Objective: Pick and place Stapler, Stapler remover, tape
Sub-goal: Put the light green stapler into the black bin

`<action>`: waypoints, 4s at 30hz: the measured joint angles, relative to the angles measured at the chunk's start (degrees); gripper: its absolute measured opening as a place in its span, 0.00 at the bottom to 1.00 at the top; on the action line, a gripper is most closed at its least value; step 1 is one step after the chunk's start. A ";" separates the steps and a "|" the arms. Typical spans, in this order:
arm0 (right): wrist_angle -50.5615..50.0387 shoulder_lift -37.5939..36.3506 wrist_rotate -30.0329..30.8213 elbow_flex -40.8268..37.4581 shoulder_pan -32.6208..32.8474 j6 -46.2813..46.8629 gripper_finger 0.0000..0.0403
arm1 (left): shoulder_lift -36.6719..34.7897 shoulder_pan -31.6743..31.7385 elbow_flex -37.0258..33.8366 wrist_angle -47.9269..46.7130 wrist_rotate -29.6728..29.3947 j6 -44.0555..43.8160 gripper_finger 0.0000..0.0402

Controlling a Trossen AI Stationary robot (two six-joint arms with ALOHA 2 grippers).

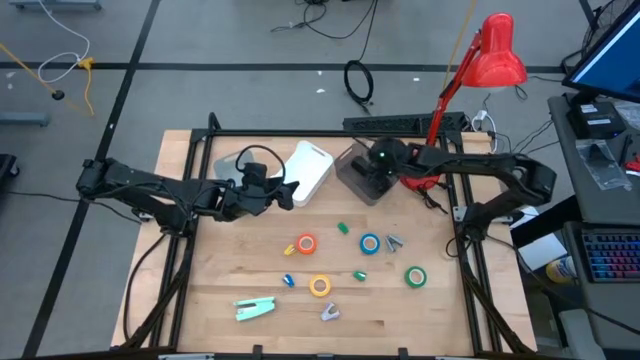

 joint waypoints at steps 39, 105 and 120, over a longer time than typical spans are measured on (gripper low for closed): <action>24.40 -46.96 -3.23 -30.57 25.53 30.05 0.02 | 0.20 -25.24 0.02 -4.49 23.78 -0.20 0.73; 50.38 -48.82 -6.33 -43.32 25.49 36.28 0.01 | 26.91 -31.72 0.09 -25.02 51.50 -6.21 0.73; 50.07 -48.82 -6.33 -43.32 25.49 36.46 0.01 | 26.96 -29.53 0.00 -21.69 52.65 -6.12 0.29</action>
